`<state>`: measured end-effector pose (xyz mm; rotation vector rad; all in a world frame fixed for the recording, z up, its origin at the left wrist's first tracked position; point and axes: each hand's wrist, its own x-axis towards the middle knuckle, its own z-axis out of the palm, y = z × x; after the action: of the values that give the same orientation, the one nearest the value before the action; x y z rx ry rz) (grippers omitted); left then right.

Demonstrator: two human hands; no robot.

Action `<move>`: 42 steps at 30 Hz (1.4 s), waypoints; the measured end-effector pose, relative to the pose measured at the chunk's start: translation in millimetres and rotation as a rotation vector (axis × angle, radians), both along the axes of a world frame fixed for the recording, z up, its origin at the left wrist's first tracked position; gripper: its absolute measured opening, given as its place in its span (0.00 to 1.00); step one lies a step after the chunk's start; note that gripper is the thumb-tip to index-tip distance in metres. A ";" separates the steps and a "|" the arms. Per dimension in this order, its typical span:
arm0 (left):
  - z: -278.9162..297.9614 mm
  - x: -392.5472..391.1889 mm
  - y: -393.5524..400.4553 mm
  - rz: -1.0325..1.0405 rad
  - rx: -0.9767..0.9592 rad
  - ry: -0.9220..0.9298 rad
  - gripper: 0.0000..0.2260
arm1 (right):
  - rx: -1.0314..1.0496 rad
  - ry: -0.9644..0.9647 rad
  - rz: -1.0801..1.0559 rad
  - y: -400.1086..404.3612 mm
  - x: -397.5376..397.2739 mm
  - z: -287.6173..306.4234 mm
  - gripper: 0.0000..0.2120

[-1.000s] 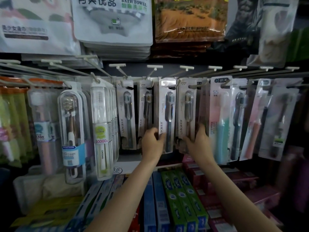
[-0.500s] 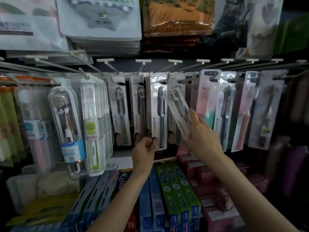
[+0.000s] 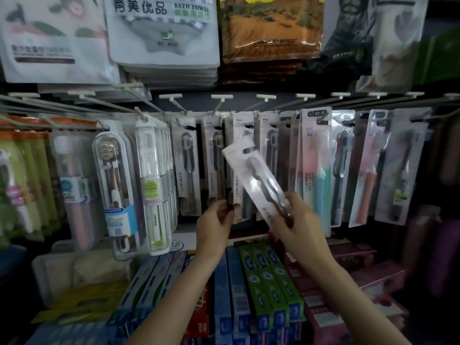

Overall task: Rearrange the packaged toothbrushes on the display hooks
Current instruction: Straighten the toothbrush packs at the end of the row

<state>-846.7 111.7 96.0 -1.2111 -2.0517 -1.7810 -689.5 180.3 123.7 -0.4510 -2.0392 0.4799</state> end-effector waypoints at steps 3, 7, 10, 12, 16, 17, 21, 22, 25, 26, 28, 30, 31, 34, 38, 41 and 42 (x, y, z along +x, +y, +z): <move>23.1 4.4 -18.6 0.060 0.145 -0.025 0.13 | 0.130 -0.088 -0.024 -1.9 -18.5 19.3 0.21; 63.8 3.6 -26.3 -0.131 0.303 -0.215 0.17 | 0.189 -0.117 -0.018 -9.1 -51.4 46.5 0.22; 85.6 -0.3 -22.0 -0.159 0.315 -0.290 0.21 | 0.092 -0.082 0.065 -13.6 -72.5 51.4 0.15; 92.7 -4.9 -19.7 -0.088 0.246 -0.243 0.25 | 0.051 -0.093 0.096 -16.2 -80.0 45.5 0.16; 93.7 -18.0 -18.8 0.035 0.160 -0.144 0.29 | 0.004 -0.138 0.161 -16.7 -80.9 33.4 0.20; 93.7 -20.6 -18.1 0.065 0.151 -0.127 0.29 | -0.007 -0.144 0.160 -14.8 -78.0 32.2 0.22; 94.6 -25.8 -8.7 0.074 0.074 0.001 0.28 | -0.038 -0.040 0.089 -3.2 -58.4 35.3 0.21; 94.3 -26.2 -5.8 0.072 0.068 0.022 0.28 | -0.033 -0.005 0.043 1.0 -52.8 36.8 0.21; 89.6 -27.1 0.4 0.109 0.068 0.033 0.29 | -0.039 0.027 -0.094 12.9 -44.3 36.7 0.22; 86.7 -26.1 1.4 0.137 0.076 0.053 0.30 | -0.054 0.001 -0.110 16.0 -45.1 35.2 0.23; 79.2 -20.6 1.7 0.214 0.125 0.113 0.30 | -0.099 -0.062 -0.110 21.9 -50.2 31.5 0.27; 69.3 -12.6 0.1 0.291 0.201 0.197 0.27 | -0.155 -0.100 -0.109 29.1 -55.9 29.1 0.29; 62.4 -8.8 -0.3 0.299 0.233 0.244 0.25 | -0.200 -0.100 -0.110 32.6 -57.9 28.7 0.29; 37.6 0.5 2.5 0.191 0.189 0.329 0.19 | -0.352 -0.048 -0.107 39.3 -60.3 27.8 0.26; 18.4 4.2 14.7 0.013 0.038 0.125 0.21 | -0.312 -0.019 -0.141 37.1 -59.0 20.5 0.23; 24.8 0.8 23.8 -0.071 -0.010 -0.061 0.23 | -0.250 -0.005 -0.124 32.9 -52.3 20.4 0.20; 28.2 -0.2 26.1 -0.104 -0.017 -0.129 0.24 | -0.247 -0.006 -0.115 31.7 -50.2 22.5 0.21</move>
<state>-846.8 137.8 124.3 -1.2609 -2.1128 -1.9392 -739.8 212.0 146.2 -0.7146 -1.9554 0.6634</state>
